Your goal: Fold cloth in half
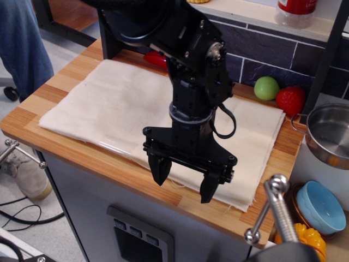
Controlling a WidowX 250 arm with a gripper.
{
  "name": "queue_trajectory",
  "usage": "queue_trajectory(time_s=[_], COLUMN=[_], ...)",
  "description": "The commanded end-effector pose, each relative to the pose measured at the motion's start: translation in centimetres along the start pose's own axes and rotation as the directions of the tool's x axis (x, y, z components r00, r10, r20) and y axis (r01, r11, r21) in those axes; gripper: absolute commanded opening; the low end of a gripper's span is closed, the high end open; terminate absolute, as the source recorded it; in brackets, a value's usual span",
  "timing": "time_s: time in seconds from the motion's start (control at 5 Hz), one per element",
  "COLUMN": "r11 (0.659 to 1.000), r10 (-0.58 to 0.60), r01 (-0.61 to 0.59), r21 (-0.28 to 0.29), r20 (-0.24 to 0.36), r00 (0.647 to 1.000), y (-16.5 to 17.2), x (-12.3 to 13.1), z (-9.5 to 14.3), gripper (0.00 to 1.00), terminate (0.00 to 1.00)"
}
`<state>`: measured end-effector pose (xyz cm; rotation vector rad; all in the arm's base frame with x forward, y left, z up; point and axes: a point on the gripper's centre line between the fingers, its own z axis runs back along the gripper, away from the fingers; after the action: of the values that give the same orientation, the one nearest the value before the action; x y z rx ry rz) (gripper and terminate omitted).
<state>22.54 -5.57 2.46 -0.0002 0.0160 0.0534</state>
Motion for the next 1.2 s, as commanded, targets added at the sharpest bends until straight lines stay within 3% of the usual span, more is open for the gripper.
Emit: queue_trajectory(time_s=[0.0, 0.4, 0.8, 1.0], r11=[1.0, 0.996, 0.993, 0.994], r10=[0.0, 0.077, 0.117, 0.106], r01=[0.0, -0.073, -0.113, -0.105], r21=[0.0, -0.047, -0.037, -0.017], r20=[0.0, 0.083, 0.142, 0.158], r00=[1.0, 0.994, 0.983, 0.982], y=[0.0, -2.5, -5.2, -6.2], x=[0.0, 4.2, 7.9, 8.4], z=[0.0, 2.8, 1.5, 0.3], gripper=[1.0, 1.0, 1.0, 1.0], terminate=[0.0, 0.0, 0.0, 0.0])
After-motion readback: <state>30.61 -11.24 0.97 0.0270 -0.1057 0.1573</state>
